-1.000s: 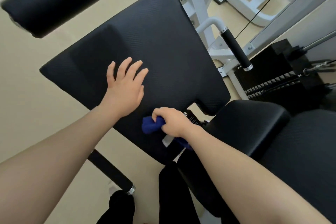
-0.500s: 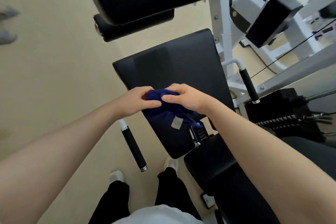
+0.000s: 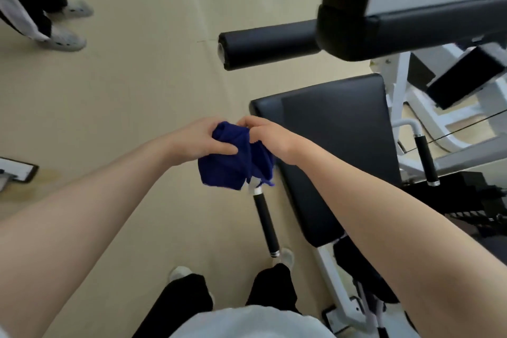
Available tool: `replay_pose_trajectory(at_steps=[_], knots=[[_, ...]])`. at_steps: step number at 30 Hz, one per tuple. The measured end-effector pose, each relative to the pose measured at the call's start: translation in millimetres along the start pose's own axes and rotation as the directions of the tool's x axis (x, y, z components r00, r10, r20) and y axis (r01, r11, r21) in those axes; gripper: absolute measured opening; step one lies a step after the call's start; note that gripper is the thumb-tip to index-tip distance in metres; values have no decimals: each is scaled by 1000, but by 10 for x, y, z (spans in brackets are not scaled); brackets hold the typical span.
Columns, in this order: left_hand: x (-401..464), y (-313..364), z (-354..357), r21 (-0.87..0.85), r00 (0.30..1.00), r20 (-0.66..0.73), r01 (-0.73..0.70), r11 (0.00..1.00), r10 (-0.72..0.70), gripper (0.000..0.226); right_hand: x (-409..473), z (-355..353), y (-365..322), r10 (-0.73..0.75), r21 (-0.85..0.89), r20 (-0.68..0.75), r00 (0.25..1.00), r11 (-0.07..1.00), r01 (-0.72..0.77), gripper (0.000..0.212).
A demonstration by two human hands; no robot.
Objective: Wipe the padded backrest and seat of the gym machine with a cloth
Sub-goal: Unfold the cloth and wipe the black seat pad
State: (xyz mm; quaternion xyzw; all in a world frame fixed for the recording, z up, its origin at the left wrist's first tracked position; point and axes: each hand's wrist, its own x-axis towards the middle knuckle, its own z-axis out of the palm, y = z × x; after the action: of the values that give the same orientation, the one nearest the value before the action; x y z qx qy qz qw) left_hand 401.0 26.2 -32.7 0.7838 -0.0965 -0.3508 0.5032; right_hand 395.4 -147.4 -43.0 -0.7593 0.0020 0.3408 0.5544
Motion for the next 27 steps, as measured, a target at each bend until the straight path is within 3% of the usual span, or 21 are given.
replay_pose_trajectory(at_steps=[4, 5, 7, 10, 13, 22, 24, 27], knots=[[-185, -286, -629, -11, 993, -103, -50, 999, 49, 16, 422, 459, -392, 14, 77, 43, 999, 997, -17, 12], [-208, -338, -778, 0, 991, -121, -58, 998, 57, 15, 518, 526, -485, 21, 77, 44, 999, 997, -25, 19], [-196, -425, -1057, 15, 986, -147, -72, 997, 73, 15, 709, 621, -666, 27, 62, 34, 999, 998, -29, 31], [-60, -492, -1406, 8, 976, -203, -82, 997, 82, 20, 1053, 688, -910, -6, 15, 10, 1000, 1000, 6, 15], [138, -543, -1751, 59, 962, -267, -50, 997, 64, 25, 1472, 672, -1122, -28, -64, 2, 1000, 998, 28, 14], [1271, -564, -3254, 96, 930, -353, -73, 993, 102, 19, 3205, -16, -1748, -194, -145, -203, 960, 975, 166, 22], [1644, -444, -3588, 39, 930, -359, -68, 997, 77, 20, 3672, -241, -1959, -200, -174, -231, 952, 971, 162, 22], [2233, -245, -4054, -9, 955, -296, -37, 999, 32, 20, 4249, -609, -2210, -165, -231, -381, 910, 970, 79, 23]])
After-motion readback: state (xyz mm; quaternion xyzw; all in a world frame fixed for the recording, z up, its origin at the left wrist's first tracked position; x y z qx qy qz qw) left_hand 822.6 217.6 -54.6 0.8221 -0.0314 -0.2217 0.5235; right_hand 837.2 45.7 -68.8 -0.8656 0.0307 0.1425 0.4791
